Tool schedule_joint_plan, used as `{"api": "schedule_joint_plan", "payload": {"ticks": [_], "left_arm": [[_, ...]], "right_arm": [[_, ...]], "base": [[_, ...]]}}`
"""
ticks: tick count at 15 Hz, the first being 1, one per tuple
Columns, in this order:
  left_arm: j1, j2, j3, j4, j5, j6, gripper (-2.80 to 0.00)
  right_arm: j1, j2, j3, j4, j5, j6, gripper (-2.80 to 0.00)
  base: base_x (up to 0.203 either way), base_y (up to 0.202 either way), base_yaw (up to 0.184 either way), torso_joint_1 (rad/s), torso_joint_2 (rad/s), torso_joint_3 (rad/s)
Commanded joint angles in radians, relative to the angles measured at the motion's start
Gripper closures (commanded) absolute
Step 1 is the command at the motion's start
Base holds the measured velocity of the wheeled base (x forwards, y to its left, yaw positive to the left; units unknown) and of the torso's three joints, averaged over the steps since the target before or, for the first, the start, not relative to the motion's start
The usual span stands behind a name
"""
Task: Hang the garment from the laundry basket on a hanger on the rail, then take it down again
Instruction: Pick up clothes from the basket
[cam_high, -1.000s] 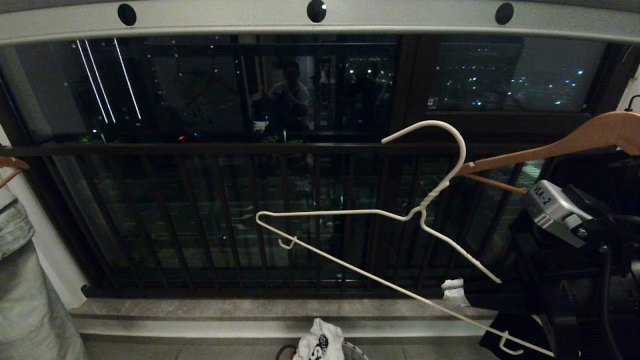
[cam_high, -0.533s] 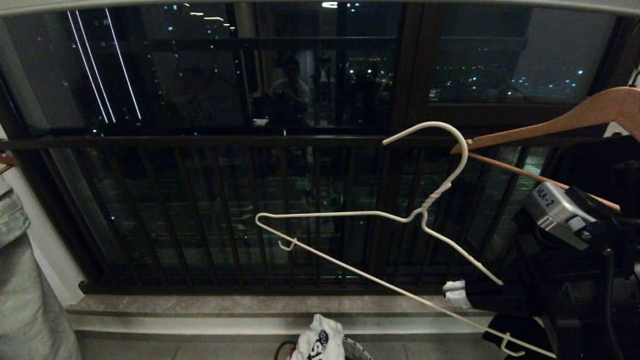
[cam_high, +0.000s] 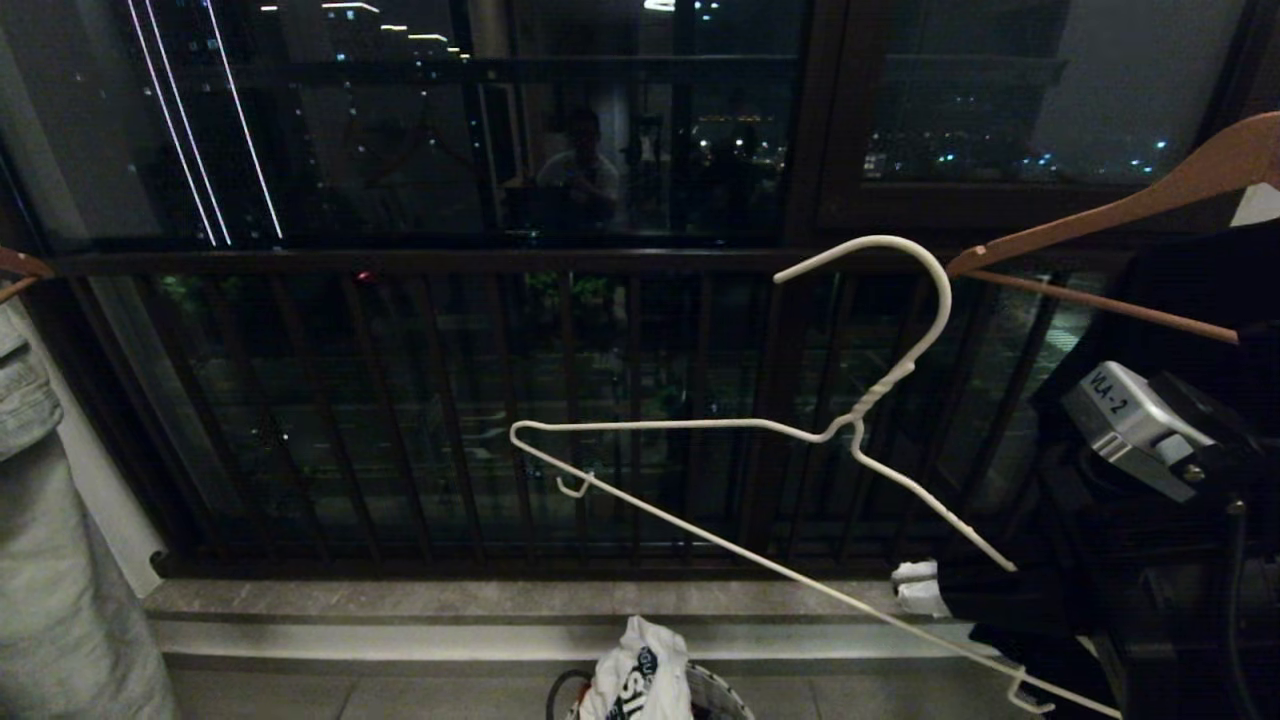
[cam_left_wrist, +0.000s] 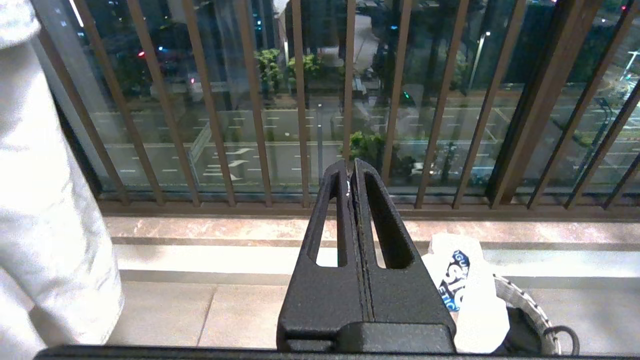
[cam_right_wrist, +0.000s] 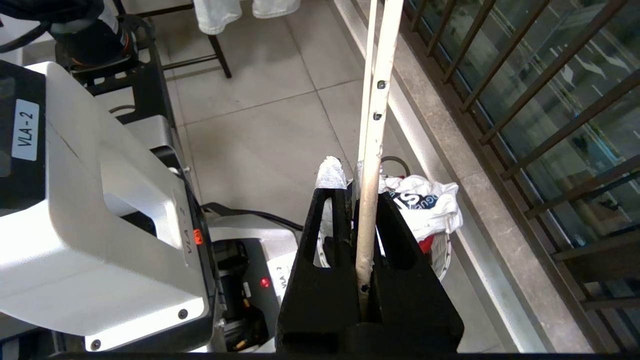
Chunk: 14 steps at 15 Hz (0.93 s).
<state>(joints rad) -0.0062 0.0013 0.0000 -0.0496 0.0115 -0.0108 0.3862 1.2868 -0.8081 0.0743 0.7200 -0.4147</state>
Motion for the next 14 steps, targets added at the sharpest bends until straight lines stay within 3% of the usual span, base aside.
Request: {"api": "schedule_joint_plan", "payload": {"ticks": [1,14], "left_arm": [[0.0,0.0,0.015,-0.001,0.001,0.0,0.0],[0.0,0.0,0.015,-0.001,0.001,0.0,0.0]], "right_arm": [[0.0,-0.01,0.004,0.001,0.004,-0.015,0.0],[-0.001,-0.014,0.007,-0.001,0.004,-0.019,0.0]], "base": [[0.0,0.0,0.0,-0.15,0.35,0.195],[0.0,0.0,0.0,-0.21,0.49,0.277]]}}
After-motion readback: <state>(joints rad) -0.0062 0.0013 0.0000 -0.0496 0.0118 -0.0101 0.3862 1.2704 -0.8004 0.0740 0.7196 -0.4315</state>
